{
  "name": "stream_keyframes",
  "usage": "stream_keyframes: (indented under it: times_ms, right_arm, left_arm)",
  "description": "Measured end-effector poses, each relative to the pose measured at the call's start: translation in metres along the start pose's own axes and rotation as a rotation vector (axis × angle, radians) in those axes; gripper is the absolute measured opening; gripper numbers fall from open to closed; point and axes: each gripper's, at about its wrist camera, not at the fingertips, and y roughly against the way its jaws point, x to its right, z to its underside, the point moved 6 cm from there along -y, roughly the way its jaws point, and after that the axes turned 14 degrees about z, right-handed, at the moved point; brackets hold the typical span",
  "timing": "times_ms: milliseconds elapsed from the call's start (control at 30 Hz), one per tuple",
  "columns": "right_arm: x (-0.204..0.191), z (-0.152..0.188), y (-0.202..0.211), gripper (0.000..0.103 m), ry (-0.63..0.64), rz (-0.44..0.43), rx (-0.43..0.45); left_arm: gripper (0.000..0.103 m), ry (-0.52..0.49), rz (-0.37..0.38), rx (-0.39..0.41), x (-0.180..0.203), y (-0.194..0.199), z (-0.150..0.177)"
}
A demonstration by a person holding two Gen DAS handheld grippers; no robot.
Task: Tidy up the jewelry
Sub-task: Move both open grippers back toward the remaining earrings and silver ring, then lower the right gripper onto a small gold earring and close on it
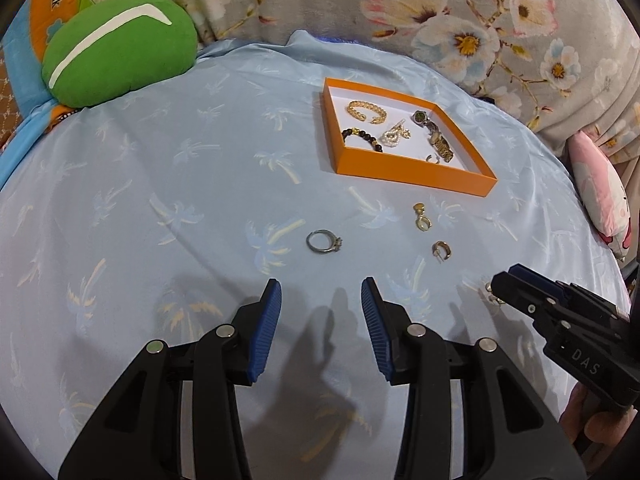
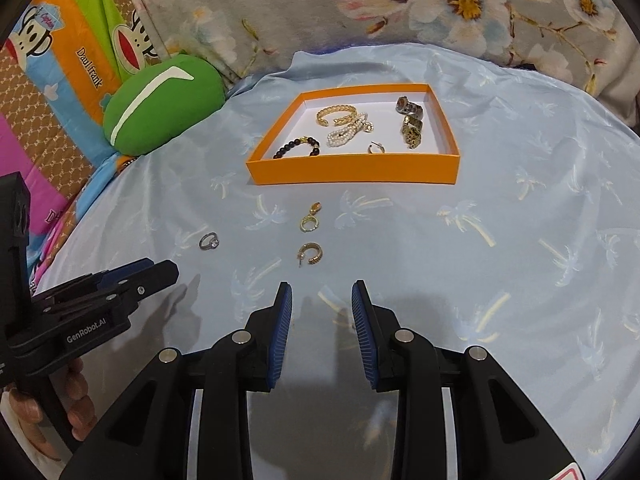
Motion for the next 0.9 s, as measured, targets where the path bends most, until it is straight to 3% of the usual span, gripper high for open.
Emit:
stream_keyframes:
  times_ms: [500,600,700,767,900]
  right_arm:
    - [-0.02,-0.017,-0.043,0.031,-0.007,0.034,-0.052]
    - [-0.022,-0.017,-0.047,0.031,0.007,0.051,-0.048]
    - [-0.023,-0.017,-0.048,0.026,0.032,0.081,-0.039]
    - [-0.023,-0.017,-0.049,0.016,0.045,0.097,-0.036]
    - [-0.021,-0.017,-0.049,0.014,0.043,0.097,-0.037]
  left_arm:
    - [0.04,0.02,0.001,0.001,-0.01,-0.002,0.002]
    - [0.045,0.026,0.003,0.002,-0.011,-0.004,0.001]
    - [0.045,0.033,0.006,0.003,-0.011,-0.006,-0.002]
    - [0.045,0.035,0.007,0.004,-0.012,-0.007,-0.003]
    - [0.045,0.04,0.012,0.004,-0.012,-0.01,-0.005]
